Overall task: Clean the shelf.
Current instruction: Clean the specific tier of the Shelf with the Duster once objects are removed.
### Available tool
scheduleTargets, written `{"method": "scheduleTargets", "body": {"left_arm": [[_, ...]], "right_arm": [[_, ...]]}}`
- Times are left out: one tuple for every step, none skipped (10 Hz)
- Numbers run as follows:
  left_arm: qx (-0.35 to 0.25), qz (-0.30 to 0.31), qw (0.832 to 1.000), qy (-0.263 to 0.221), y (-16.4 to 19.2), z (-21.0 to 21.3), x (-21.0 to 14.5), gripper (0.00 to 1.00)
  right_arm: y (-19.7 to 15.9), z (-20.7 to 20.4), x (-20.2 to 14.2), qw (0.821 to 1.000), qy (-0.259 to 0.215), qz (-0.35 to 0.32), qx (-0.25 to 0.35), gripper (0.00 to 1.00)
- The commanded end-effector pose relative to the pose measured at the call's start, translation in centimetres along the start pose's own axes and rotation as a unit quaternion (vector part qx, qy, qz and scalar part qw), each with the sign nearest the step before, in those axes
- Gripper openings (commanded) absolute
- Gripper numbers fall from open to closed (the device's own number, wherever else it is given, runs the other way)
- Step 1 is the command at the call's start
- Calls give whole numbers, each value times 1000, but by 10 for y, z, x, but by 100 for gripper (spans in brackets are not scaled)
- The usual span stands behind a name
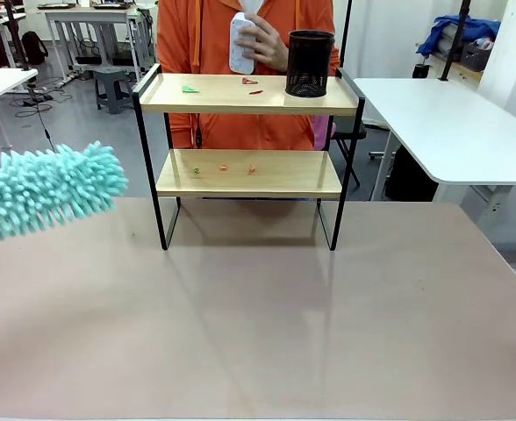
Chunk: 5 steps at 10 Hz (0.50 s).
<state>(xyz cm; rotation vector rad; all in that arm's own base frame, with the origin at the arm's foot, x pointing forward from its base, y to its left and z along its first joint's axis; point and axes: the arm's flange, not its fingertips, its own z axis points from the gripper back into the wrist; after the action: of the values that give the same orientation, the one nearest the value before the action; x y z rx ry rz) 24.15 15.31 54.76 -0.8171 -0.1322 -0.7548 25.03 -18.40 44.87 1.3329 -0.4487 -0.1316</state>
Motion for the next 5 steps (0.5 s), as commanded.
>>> {"method": "scheduleTargets", "body": {"left_arm": [[24,-40,998,52,-38,-33,27,12],[30,-42,997,60,-52,-55,48,12],[47,-25,997,54,-61,-79,71,12],[88,-1,995,36,-64,-101,93,12],[97,17,995,34,-64,-122,116,12]], "right_arm": [[0,2,0,1000,3,13,0,100],[0,2,0,1000,3,13,0,100],[0,2,0,1000,3,13,0,100],[0,2,0,1000,3,13,0,100],[0,2,0,1000,3,13,0,100]]}}
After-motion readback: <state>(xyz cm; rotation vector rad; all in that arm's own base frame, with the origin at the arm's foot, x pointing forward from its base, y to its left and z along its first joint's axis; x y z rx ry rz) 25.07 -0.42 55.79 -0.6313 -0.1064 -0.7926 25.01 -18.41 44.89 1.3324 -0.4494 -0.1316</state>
